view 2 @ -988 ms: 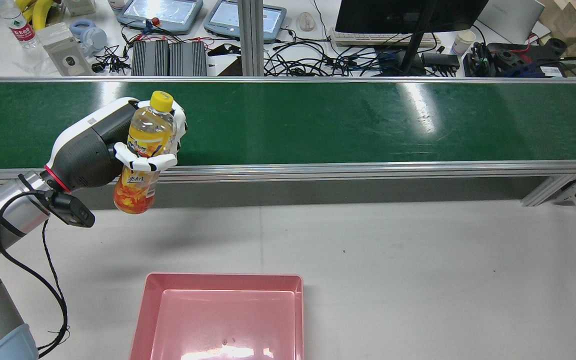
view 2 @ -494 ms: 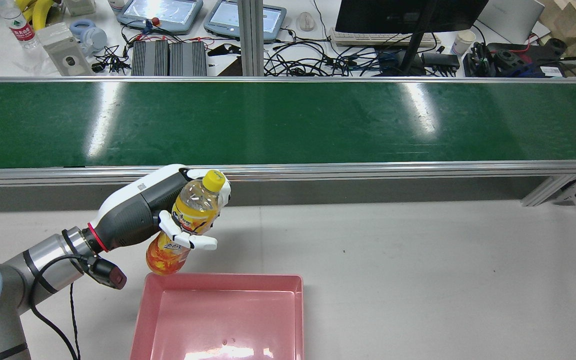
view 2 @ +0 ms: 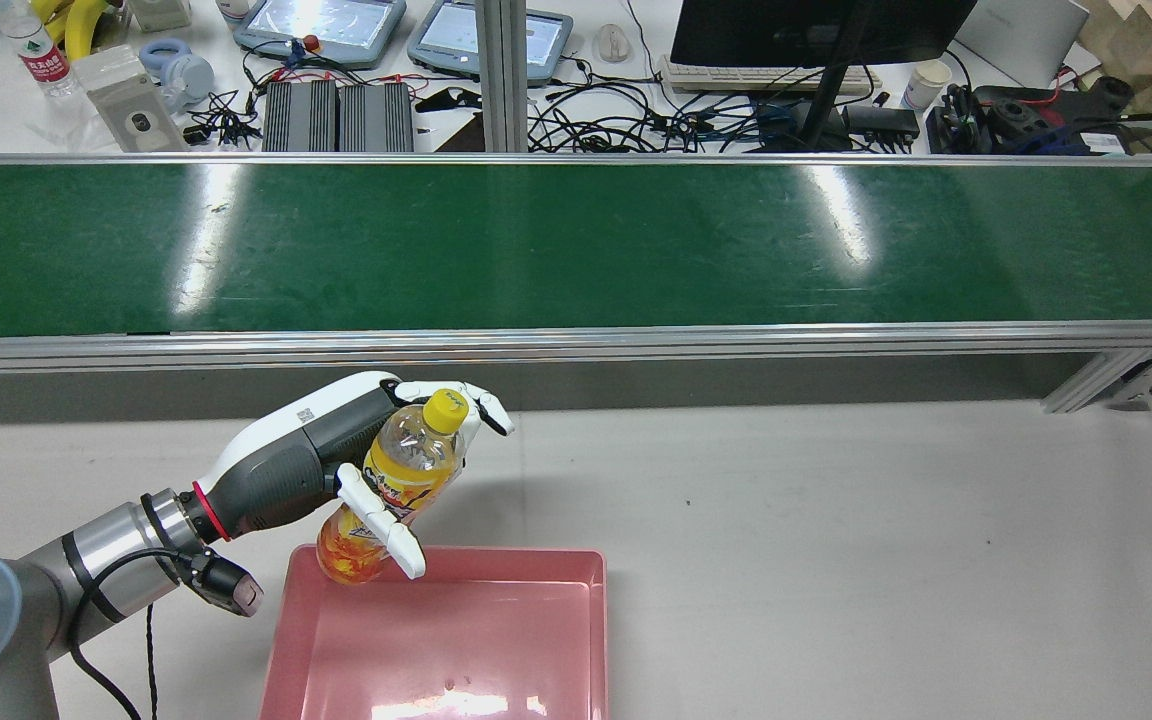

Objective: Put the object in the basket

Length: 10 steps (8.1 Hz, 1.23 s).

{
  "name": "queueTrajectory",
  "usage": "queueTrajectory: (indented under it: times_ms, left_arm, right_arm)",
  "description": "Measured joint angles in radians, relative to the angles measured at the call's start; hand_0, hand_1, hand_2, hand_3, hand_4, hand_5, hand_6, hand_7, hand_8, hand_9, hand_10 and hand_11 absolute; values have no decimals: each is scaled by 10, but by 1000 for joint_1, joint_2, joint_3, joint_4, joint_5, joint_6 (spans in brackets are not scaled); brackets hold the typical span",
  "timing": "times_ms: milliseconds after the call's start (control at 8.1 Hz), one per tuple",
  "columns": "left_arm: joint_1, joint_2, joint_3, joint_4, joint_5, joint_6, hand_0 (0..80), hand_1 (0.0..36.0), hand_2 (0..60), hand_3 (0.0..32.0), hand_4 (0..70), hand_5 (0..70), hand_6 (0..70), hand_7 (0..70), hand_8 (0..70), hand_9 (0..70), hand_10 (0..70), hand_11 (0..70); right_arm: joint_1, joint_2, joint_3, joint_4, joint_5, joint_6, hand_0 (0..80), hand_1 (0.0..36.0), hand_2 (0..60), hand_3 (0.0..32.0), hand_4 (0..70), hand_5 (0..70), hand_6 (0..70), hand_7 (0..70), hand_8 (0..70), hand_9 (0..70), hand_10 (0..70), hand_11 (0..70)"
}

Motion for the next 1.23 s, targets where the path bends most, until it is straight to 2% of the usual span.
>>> queueTrajectory:
  times_ms: [123, 247, 370, 494, 741, 1235]
  left_arm:
    - [3, 7, -1, 0, 0, 1, 508, 0, 0, 0, 138, 214, 4, 28, 59, 63, 142, 212]
    - [7, 11, -1, -6, 0, 1, 512, 0, 0, 10, 118, 150, 0, 11, 33, 28, 106, 161]
    - [11, 17, -1, -30, 0, 1, 515, 0, 0, 40, 88, 107, 0, 2, 26, 18, 75, 118]
    - [12, 32, -1, -73, 0, -1, 518, 1, 0, 46, 78, 100, 0, 0, 26, 19, 61, 99]
    - [16, 55, -1, -130, 1, -5, 532, 32, 0, 48, 74, 100, 0, 3, 28, 24, 59, 99]
    - [22, 63, -1, -145, 2, -6, 531, 16, 0, 46, 77, 106, 0, 0, 26, 21, 47, 80]
  right_arm:
    - [0, 0, 0, 0, 0, 0, 0, 0, 0, 0, 0, 0, 0, 0, 0, 0, 0, 0]
    - [0, 0, 0, 0, 0, 0, 0, 0, 0, 0, 0, 0, 0, 0, 0, 0, 0, 0]
    - [0, 0, 0, 0, 0, 0, 0, 0, 0, 0, 0, 0, 0, 0, 0, 0, 0, 0]
    - [0, 0, -1, 0, 0, 0, 0, 0, 0, 0, 0, 0, 0, 0, 0, 0, 0, 0]
    - [0, 0, -1, 0, 0, 0, 0, 0, 0, 0, 0, 0, 0, 0, 0, 0, 0, 0]
    - [0, 0, 0, 0, 0, 0, 0, 0, 0, 0, 0, 0, 0, 0, 0, 0, 0, 0]
